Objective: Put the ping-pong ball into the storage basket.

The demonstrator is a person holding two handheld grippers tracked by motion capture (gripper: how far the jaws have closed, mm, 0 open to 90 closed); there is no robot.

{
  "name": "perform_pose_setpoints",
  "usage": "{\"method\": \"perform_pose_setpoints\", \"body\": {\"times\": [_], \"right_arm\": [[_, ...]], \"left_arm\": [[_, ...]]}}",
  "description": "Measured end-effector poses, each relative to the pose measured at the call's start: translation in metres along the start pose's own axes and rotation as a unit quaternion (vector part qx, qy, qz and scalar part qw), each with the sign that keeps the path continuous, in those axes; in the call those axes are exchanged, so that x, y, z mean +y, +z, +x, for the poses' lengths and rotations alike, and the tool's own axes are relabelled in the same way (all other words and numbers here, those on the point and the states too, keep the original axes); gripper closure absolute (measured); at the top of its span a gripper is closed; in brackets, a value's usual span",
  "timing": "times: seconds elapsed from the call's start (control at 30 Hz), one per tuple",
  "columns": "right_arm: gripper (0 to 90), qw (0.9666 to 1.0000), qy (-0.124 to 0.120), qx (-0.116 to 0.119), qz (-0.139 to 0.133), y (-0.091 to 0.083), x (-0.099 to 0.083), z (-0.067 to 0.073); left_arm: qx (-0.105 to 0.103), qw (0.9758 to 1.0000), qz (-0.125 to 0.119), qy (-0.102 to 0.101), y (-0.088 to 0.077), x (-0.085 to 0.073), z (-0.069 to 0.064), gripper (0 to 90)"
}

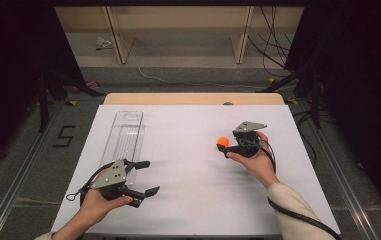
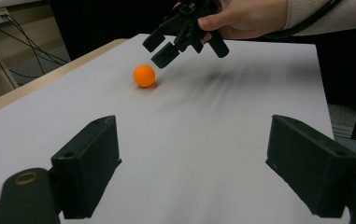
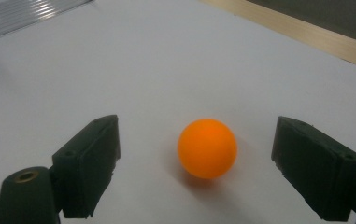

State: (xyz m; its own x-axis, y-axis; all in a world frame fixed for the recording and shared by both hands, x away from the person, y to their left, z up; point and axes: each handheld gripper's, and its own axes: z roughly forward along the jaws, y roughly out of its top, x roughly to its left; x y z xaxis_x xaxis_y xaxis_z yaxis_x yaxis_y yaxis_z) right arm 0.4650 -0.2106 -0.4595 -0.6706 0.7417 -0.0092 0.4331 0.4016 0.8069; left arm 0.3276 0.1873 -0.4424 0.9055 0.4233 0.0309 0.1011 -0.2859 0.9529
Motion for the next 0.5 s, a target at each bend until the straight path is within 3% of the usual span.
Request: {"method": "perform_pose_setpoints", "body": {"times": [0.5], "right_arm": [[16.3,0.9997,0.005,-0.008,0.024,0.025,0.0,-0.008]], "left_arm": [[-0.001,1.0,0.0,0.0,0.0,0.0,0.0,16.5]]}}
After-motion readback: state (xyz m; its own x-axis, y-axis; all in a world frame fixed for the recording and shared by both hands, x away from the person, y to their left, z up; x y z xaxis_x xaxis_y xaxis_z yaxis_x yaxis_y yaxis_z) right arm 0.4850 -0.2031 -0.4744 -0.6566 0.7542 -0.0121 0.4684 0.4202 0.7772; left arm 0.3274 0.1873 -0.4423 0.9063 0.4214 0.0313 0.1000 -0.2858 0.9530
